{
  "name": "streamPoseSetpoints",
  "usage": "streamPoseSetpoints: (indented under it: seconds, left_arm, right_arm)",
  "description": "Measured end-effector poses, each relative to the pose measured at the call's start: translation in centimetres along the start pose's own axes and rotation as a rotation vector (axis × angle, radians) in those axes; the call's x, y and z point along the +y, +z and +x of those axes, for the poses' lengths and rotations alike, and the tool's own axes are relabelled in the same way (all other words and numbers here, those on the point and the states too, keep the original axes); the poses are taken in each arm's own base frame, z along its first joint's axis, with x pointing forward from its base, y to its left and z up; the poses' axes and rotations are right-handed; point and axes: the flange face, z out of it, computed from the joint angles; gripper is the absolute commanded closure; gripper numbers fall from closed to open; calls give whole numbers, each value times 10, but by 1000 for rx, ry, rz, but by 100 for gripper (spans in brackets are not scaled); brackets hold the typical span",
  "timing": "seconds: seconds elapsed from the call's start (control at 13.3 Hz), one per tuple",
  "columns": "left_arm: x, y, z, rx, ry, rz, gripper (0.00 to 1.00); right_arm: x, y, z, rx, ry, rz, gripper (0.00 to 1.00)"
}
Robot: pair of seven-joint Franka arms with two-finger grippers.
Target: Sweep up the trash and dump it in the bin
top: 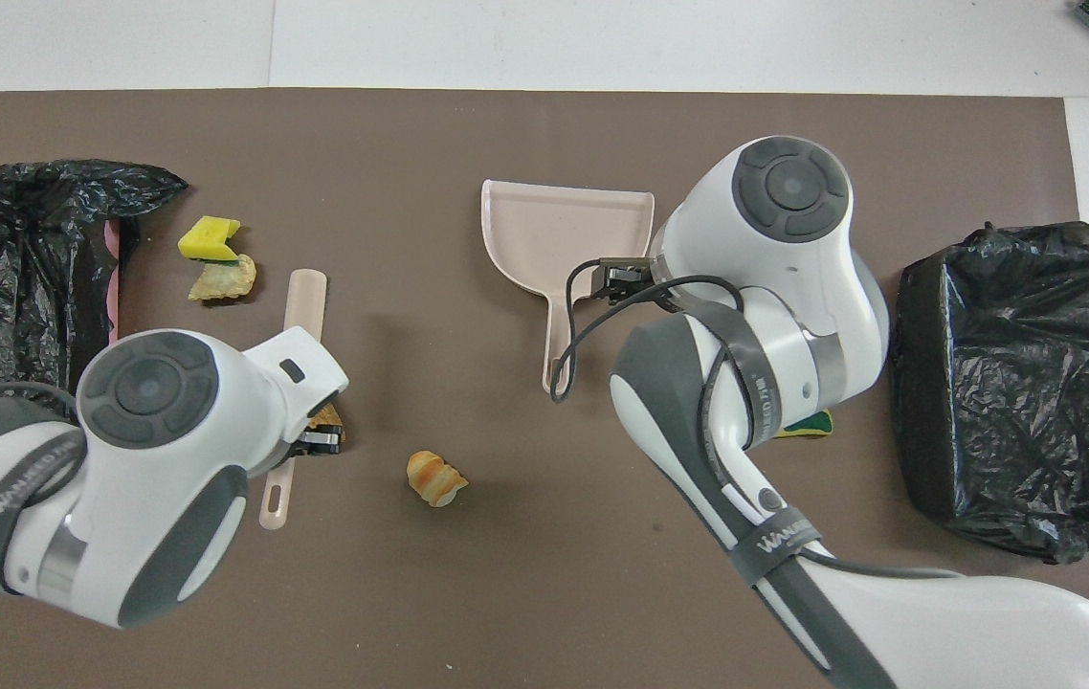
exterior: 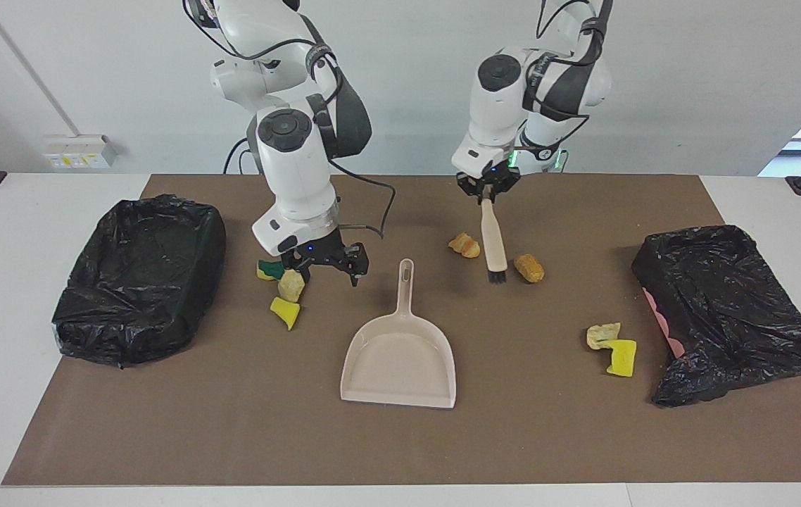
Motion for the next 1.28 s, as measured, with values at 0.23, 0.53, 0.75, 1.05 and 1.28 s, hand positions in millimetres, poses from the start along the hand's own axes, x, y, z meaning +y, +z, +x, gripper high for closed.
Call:
streamPoseSetpoints:
  seconds: [0.23,0.53,0.75,1.05,1.28]
  left_arm:
    - [-60,0,39,17,3,29,100]
    - [-114,5,80,36,45,130,100]
    - [-149,24,101,51,64,192,100]
    - [-160,53,109,17,75,213,100]
    - [-155,69,107,-10,90,211,100]
  right_arm:
    - [-42,28,-12,44,-64,24,0]
    - [-82,88,-31,27,-124,11,0]
    - [-73,93,-35,-26,-120,-27,0]
    - [-79,86,-44,-42,-137,-37,23]
    - [-77,86,-42,-38,-133,-37,48]
